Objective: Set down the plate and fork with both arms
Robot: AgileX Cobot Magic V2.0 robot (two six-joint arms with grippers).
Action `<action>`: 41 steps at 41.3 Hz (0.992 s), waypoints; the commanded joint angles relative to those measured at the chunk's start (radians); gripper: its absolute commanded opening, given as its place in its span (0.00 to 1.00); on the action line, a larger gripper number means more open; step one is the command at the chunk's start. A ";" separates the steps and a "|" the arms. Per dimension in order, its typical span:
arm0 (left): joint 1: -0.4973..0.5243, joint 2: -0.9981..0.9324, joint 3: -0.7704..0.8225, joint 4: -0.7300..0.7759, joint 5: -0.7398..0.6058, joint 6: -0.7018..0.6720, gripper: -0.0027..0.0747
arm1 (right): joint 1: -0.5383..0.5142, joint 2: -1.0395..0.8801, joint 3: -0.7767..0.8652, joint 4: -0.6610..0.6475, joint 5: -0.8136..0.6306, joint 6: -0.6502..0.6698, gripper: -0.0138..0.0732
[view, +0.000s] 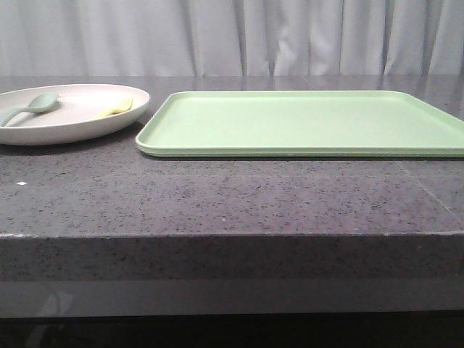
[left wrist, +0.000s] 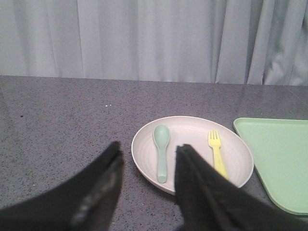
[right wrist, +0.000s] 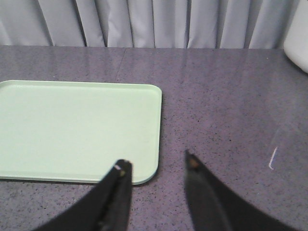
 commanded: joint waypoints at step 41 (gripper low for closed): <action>0.001 0.407 -0.160 -0.005 0.101 -0.010 0.67 | -0.006 0.016 -0.032 -0.024 -0.090 -0.004 0.81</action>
